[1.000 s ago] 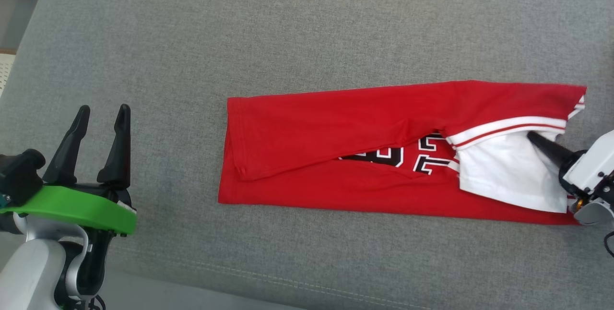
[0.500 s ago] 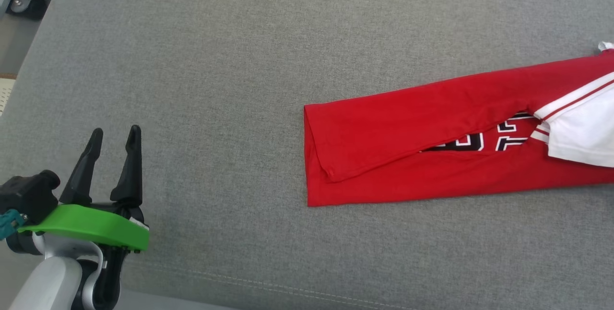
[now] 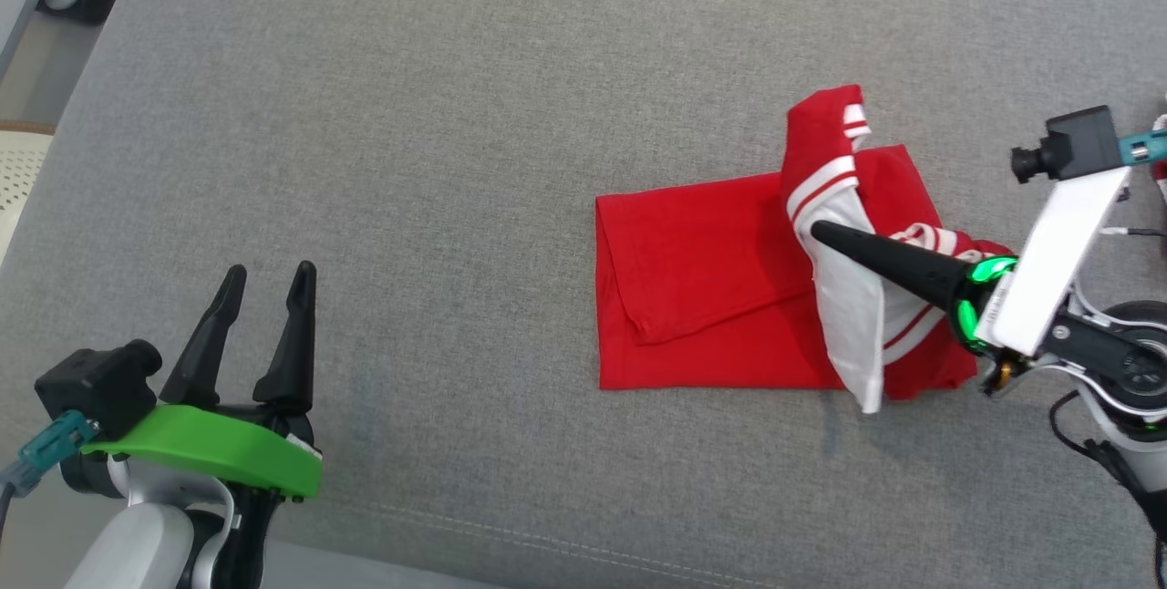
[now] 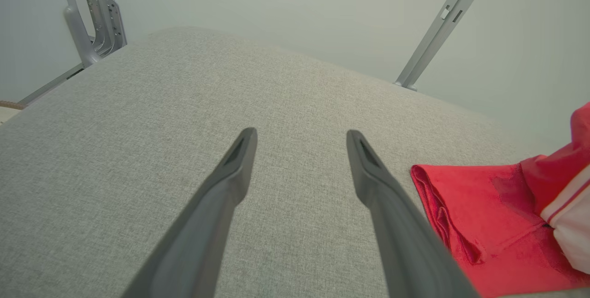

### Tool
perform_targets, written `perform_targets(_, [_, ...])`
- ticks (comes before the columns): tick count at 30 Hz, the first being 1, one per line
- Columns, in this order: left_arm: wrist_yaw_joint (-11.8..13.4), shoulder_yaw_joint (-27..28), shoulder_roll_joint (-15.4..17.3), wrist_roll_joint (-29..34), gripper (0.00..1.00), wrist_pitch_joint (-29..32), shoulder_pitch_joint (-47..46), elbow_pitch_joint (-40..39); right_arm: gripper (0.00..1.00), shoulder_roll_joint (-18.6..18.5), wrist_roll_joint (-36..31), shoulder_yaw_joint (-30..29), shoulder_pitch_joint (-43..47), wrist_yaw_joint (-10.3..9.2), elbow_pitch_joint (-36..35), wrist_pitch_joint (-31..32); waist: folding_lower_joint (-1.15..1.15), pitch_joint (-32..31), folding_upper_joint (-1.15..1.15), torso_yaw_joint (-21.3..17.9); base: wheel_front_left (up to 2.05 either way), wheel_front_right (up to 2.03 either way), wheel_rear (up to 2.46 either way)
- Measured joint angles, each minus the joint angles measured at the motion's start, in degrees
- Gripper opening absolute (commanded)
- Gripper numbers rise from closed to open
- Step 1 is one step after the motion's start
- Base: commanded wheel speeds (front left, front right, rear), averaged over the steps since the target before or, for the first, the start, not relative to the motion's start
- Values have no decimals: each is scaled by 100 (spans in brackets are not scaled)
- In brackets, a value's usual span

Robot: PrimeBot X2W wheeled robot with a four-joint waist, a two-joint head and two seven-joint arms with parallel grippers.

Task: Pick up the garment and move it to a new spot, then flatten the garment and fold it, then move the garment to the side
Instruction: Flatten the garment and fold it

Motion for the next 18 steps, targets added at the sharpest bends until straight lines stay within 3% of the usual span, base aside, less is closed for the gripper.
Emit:
perform_targets(10, [-1,-123,-44,-22,100,154,-63,-18,3,887,-910,896,-477,-240,824,-276,0,148,0,243,0,0,0])
perform_targets(12, [-1,-112,-42,-22,100,155,-87,-13,37,982,-1114,1089,-583,-243,1021,-276,0,181,0,280,0,0,0])
perform_targets(14, [-1,-105,-41,-24,100,186,-96,4,100,1071,-1322,1230,-727,-245,1199,-325,0,204,0,299,0,0,0])
perform_targets(18, [-1,-22,-26,-68,100,200,-93,104,100,1315,-1623,1545,-1055,-230,1466,-334,0,195,0,248,0,0,0])
